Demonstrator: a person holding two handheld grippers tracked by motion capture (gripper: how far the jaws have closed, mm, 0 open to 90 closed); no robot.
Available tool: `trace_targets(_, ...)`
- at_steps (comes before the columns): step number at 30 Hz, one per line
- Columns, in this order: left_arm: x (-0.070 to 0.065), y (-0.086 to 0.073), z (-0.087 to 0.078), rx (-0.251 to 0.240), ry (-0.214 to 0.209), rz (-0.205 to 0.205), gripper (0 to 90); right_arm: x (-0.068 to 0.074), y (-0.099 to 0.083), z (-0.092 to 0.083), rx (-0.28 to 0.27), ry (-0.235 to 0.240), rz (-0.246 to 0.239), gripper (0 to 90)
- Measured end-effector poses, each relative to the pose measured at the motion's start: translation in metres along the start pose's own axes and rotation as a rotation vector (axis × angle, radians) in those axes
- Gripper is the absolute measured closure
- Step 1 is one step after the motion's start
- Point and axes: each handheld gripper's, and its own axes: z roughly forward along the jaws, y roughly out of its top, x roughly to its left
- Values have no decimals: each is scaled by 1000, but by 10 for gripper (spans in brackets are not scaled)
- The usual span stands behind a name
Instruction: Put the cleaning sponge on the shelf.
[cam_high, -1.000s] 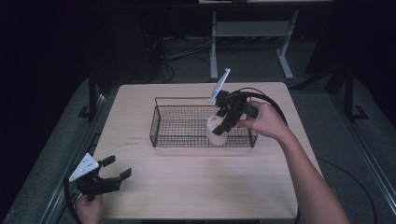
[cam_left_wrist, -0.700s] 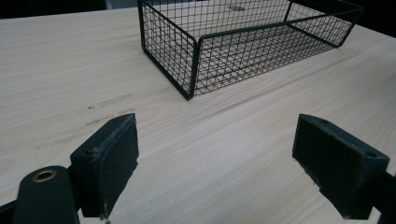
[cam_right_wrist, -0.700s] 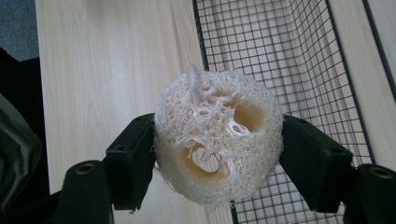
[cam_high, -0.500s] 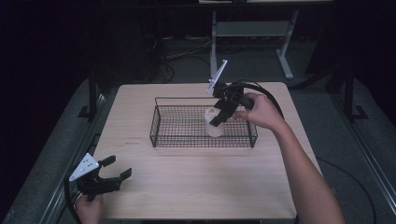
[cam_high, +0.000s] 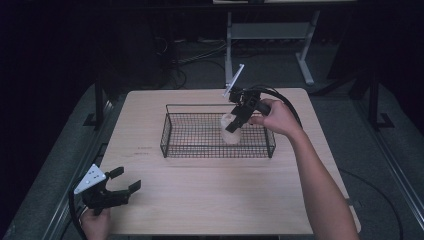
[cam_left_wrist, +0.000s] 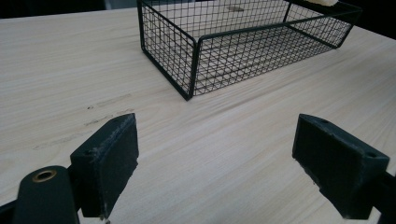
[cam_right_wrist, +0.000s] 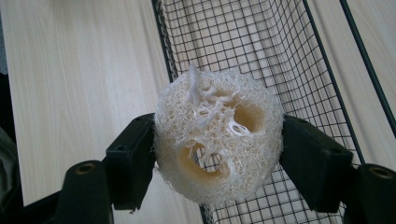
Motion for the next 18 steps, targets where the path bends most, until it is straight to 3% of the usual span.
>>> trace_targets(5,0,0,1,-1,0,1,139,-9,-4,2,-8,-2,26,292)
trace_targets(11,0,0,0,-1,2,-1,139,-18,-8,9,19,-3,53,292)
trace_targets(18,1,0,0,-1,1,-1,139,-25,-17,19,4,6,79,292)
